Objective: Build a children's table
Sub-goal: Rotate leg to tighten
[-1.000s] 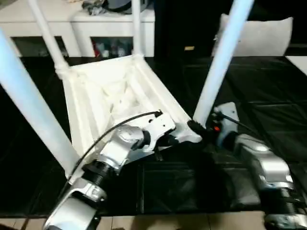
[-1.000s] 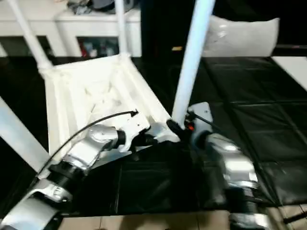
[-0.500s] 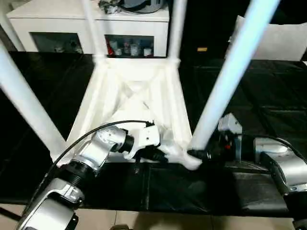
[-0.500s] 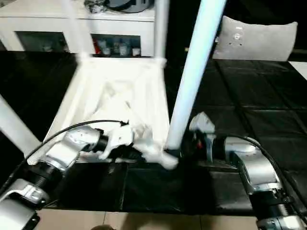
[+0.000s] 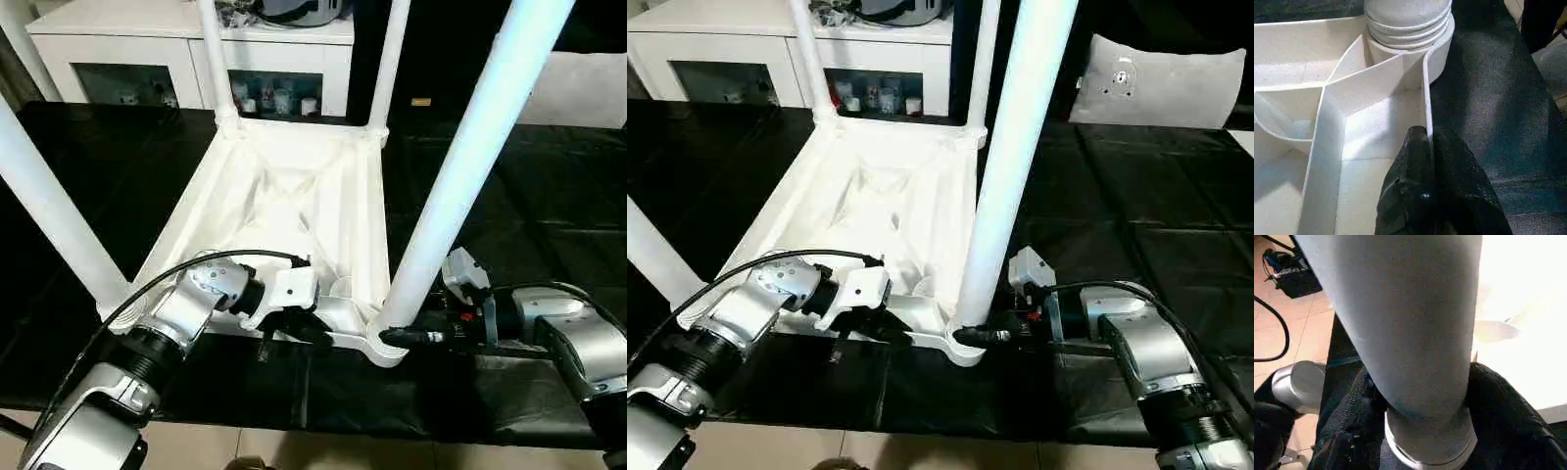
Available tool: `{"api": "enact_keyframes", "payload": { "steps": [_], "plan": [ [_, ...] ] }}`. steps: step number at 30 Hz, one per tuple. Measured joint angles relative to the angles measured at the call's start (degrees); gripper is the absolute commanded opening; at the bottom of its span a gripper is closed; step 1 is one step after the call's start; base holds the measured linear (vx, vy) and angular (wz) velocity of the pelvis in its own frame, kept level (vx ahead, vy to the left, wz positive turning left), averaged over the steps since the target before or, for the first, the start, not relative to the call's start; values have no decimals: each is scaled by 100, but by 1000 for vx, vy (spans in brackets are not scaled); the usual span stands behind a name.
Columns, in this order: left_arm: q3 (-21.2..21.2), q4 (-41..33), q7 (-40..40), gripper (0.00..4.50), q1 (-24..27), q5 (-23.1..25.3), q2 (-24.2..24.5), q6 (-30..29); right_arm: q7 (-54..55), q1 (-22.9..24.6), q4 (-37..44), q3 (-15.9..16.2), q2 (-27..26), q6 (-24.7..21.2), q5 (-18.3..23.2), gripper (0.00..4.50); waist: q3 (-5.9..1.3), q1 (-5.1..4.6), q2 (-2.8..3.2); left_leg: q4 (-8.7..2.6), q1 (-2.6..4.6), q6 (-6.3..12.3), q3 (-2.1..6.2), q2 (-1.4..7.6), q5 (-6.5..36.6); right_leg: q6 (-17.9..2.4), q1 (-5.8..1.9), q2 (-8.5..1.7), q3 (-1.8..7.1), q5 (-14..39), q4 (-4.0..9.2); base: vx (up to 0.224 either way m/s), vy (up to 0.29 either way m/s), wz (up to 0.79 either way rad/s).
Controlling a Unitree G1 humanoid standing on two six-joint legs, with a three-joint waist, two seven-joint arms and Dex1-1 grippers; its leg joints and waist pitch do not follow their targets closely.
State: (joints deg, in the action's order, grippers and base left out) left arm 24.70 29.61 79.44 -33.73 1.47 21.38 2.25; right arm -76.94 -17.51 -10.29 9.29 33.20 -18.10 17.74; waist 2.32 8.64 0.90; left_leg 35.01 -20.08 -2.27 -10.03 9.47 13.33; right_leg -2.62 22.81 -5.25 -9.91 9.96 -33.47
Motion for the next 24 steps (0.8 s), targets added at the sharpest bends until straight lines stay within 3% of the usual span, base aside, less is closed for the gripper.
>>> {"api": "enact_keyframes", "payload": {
  "steps": [5, 9, 11, 13, 17, 21, 24],
  "plan": [
    [-64, -11, -26, 0, 0, -86, -56, -166, 150, 107, 161, -131, -79, -212, 75, 207, 0, 4, 1, 0, 0, 0, 0, 1, 0, 0, -7, 0, 0, 0, -2, 0, 0, 0],
    [-205, -12, -330, 0, 11, -46, -126, -603, 811, 174, 295, -258, -359, -483, 54, 207, -1, -52, 2, -1, 6, -19, -3, 0, -11, -2, -18, 0, 2, -7, -6, 0, 0, 0],
    [-320, -19, -794, 0, 26, 63, -242, -1003, 1578, 125, 257, -400, -741, -635, -146, 206, 1, -160, -1, -3, 24, -60, -3, 4, -8, -2, -30, 5, 1, -8, -6, 0, 0, 0],
    [-452, -20, -1301, 0, 18, 161, -425, -1319, 2391, -21, 112, -553, -1111, -781, -291, 205, 2, -356, -3, -2, 24, -74, -2, 7, -17, 1, -29, 5, -8, -11, 8, 0, 0, 0],
    [-588, -20, -2165, 0, 17, 225, -965, -1828, 3579, -202, 22, -817, -1568, -1107, -524, 202, 2, -544, -4, -4, 21, -73, -1, 13, -17, 6, -40, 9, -16, -24, 41, 0, 0, 0],
    [-704, -20, -3130, 0, -25, 407, -1496, -2231, 4760, -450, -151, -1010, -2050, -1227, -751, 202, -9, -557, 14, -11, 21, -65, -1, 9, -14, 4, -42, 8, -16, -28, 41, 0, 0, 0],
    [-743, -23, -3365, 0, -37, 445, -1641, -2328, 4966, -454, -242, -1118, -2184, -1045, -780, 269, -18, -527, 28, -21, 19, -29, -1, 8, -22, 4, -41, 8, -13, -28, 41, 0, 0, 0]
  ]
}}
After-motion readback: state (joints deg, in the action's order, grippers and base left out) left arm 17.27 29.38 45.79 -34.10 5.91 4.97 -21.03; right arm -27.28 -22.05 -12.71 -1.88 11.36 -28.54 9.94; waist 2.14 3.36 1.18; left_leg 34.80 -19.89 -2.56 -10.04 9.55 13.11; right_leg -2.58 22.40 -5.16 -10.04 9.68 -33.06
